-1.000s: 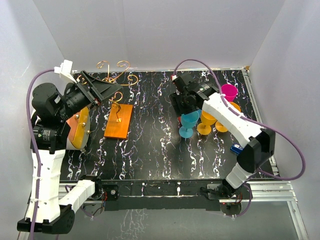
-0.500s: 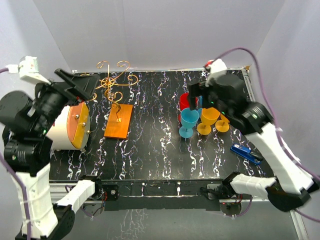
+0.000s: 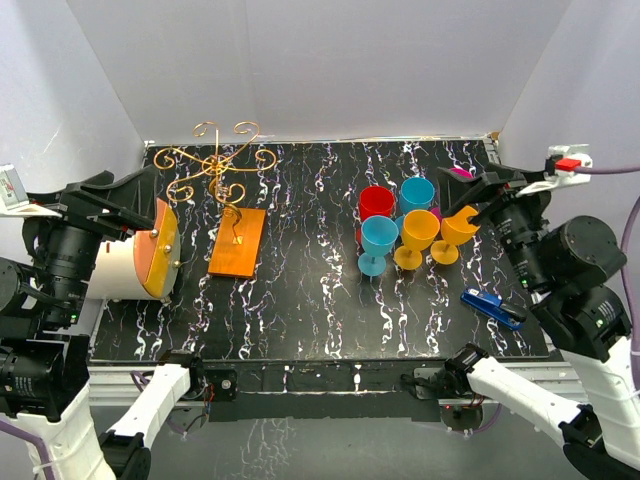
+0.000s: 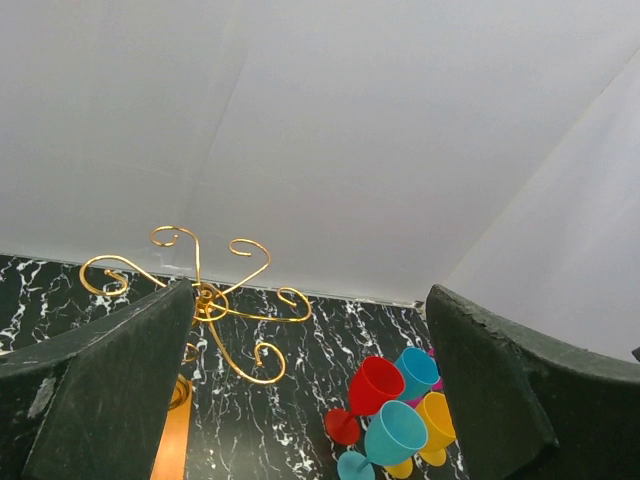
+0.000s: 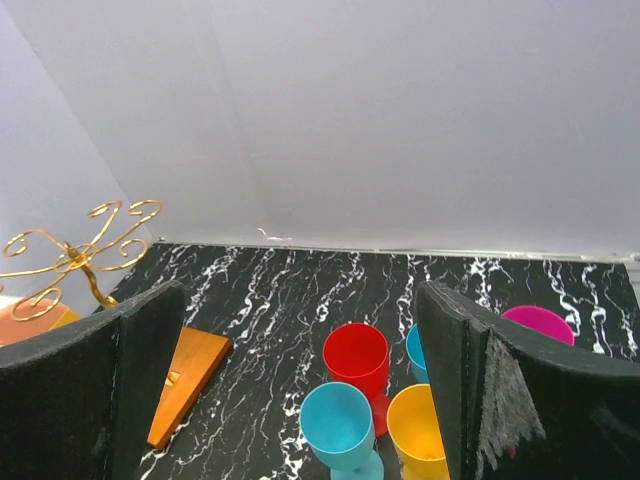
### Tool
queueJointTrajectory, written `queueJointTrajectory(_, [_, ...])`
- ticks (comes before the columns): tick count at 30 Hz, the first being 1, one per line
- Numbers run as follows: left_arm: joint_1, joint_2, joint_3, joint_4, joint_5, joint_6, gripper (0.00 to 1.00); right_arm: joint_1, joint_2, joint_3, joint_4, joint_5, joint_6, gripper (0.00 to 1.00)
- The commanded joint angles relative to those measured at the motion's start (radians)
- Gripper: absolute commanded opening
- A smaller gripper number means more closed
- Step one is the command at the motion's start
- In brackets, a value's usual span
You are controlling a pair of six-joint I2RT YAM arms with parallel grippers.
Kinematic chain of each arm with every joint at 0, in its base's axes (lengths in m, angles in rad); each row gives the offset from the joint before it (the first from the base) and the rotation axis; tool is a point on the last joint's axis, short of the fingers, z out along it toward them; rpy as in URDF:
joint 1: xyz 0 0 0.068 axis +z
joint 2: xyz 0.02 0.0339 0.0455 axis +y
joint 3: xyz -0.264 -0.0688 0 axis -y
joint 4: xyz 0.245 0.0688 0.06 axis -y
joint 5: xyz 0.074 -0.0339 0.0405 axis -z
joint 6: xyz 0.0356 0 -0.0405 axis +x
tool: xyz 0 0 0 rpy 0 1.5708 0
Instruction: Take the wine glass off the wine glass rack
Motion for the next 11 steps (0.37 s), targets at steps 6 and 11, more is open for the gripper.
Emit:
queueJointTrajectory(6, [-0.003,0.01,-0.02,0.026,-0.016,0.026,0.99,0.004,0.066,0.063,-0.014,0.236,0.072,0.98])
queueJointTrajectory(11, [-0.004,0.015,-0.022,0.028,-0.008,0.022,0.99,0.005,0.055,0.007,0.026,0.273,0.034,0.98])
